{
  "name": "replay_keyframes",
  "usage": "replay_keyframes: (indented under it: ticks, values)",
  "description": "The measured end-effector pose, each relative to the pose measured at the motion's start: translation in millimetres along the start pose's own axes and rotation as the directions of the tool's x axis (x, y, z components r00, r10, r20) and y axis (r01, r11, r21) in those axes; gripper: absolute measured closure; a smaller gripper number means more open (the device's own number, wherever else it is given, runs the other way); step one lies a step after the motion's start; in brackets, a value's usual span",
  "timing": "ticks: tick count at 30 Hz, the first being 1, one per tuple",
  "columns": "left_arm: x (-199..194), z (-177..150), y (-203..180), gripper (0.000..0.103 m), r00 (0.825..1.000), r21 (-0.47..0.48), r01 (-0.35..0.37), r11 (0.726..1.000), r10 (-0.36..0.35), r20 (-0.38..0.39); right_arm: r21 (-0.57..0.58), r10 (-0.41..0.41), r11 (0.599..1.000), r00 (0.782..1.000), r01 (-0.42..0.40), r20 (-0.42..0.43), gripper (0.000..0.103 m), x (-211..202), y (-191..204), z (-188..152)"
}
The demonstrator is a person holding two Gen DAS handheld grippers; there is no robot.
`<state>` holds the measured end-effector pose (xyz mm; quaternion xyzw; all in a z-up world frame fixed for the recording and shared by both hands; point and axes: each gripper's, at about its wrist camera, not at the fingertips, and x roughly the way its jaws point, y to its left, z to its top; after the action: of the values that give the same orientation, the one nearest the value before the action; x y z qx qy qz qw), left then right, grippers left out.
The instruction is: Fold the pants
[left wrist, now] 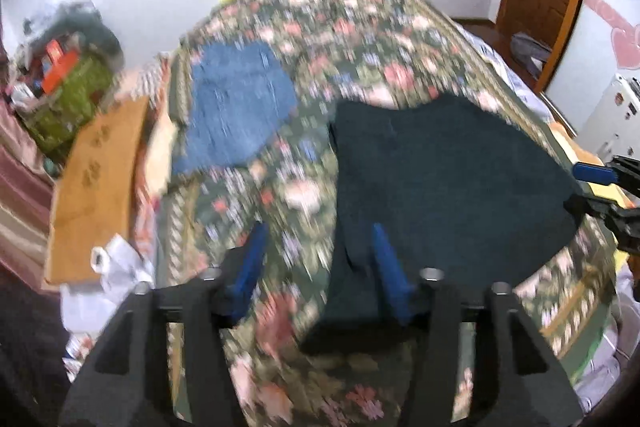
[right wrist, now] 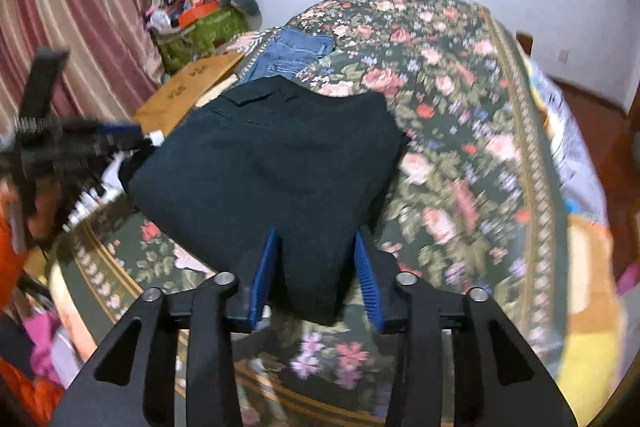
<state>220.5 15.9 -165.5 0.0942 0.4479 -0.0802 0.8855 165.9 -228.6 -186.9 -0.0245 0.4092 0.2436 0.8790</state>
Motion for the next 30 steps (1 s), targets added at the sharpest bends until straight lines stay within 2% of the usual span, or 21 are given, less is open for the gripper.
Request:
replay_keyframes:
  ticks: [1,3,5,10,16,21,24,26,28,30]
  values:
    - [-0.8,7.1,0.6,0.031,1.0,0.003,-0.007,1.0,0.006,0.022,-0.007,-0.008,1.0,1.0,0.009,0.013,0.054,-2.3,-2.6,4.4]
    - [1.6,23.3,0.1,0.029,0.998,0.01,-0.014,1.0,0.014,0.055,-0.003,-0.007,1.0,0.999,0.008,0.049,0.045,-7.5,-9.0,14.7]
    - [8.9,38.6,-1.6,0.028,0.998,0.02,-0.012,1.0,0.01,0.065,0.015,-0.013,1.0,0.996,0.012,0.088,0.041,-9.0,-16.9,27.7]
    - [34.0,74.9,-5.8,0.024,0.997,0.013,0.049,0.999,-0.05,0.06,0.055,-0.016,0.998,0.993,0.01,0.115,0.039,11.0,-35.7,59.0]
    - [75.8,103.5,-14.4,0.023,0.998,0.05,0.045,0.998,-0.047,0.03,0.108,0.017,0.994,0.998,-0.023,0.054,0.039,61.8,-62.1,81.2]
    - [122.8,111.5,-14.0,0.023,0.995,0.04,0.075,0.996,-0.072,-0.067,0.125,0.054,0.991,0.998,-0.052,-0.016,0.039,99.9,-71.9,86.5]
    - [145.9,108.7,-14.4,0.023,0.995,0.042,0.025,0.999,-0.02,-0.098,0.123,0.072,0.99,0.997,-0.068,-0.029,0.04,117.1,-71.6,86.5]
    - [159.0,104.6,-14.6,0.025,0.992,0.05,0.016,0.999,-0.01,-0.126,0.11,0.082,0.991,0.995,-0.075,-0.058,0.045,129.4,-70.3,84.6]
    - [169.3,99.0,-15.5,0.031,0.989,0.066,0.009,0.998,0.0,-0.146,0.098,0.108,0.99,0.989,-0.099,-0.099,0.059,139.6,-68.8,81.8]
    - [175.8,93.9,-15.3,0.032,0.988,0.065,0.008,0.998,0.002,-0.152,0.09,0.095,0.992,0.99,-0.086,-0.104,0.069,142.1,-69.3,81.4]
